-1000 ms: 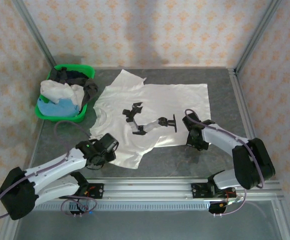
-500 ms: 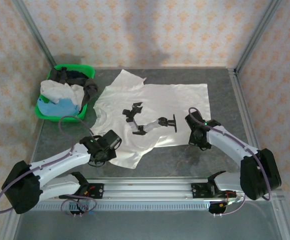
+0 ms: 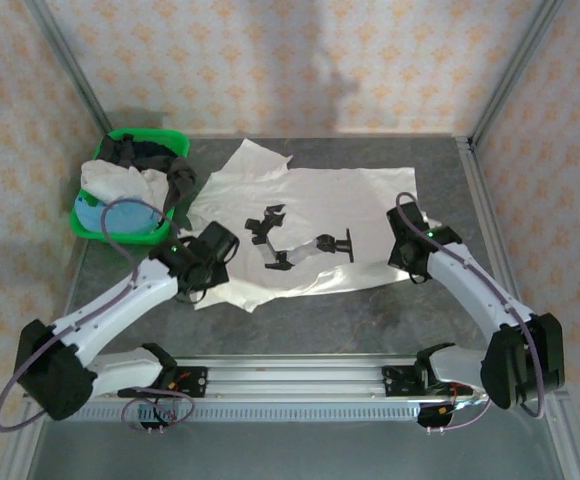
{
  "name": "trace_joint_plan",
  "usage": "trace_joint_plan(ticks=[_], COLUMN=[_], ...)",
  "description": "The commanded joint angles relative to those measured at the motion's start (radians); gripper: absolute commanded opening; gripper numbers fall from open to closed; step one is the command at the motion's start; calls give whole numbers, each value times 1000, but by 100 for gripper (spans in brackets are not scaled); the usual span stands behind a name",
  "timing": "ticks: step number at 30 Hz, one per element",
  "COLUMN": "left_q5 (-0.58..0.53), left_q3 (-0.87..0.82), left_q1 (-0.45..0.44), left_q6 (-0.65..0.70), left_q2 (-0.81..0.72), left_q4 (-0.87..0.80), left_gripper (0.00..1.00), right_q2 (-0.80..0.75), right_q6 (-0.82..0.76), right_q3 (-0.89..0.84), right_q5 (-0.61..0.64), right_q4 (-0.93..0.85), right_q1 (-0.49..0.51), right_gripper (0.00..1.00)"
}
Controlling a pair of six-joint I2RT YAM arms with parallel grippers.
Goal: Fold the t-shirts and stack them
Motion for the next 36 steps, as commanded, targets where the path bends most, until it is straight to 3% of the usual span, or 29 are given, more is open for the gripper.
trace_joint_plan(ticks=[1, 9, 18, 25, 36], left_q5=[-37, -106, -121, -108, -143], left_q3=[105, 349, 394, 524, 731], left_q1=[35, 82, 181, 184, 197], left_q6=[106, 188, 237, 268, 323], left_q2=[106, 384, 417, 581, 727], left_q4=[-6, -86, -87, -102, -150], left_gripper=[0, 0, 0, 0, 0], right_q2=[69, 216, 179, 307, 357], right_q6=[-50, -87, -107, -123, -142], right_q3=[41, 135, 133, 185, 186], right_q5=[31, 42, 58, 9, 75], right_q4=[54, 88, 120, 144, 115], right_q1=[-27, -48, -105, -121, -147], right_gripper=[0, 0, 0, 0, 0])
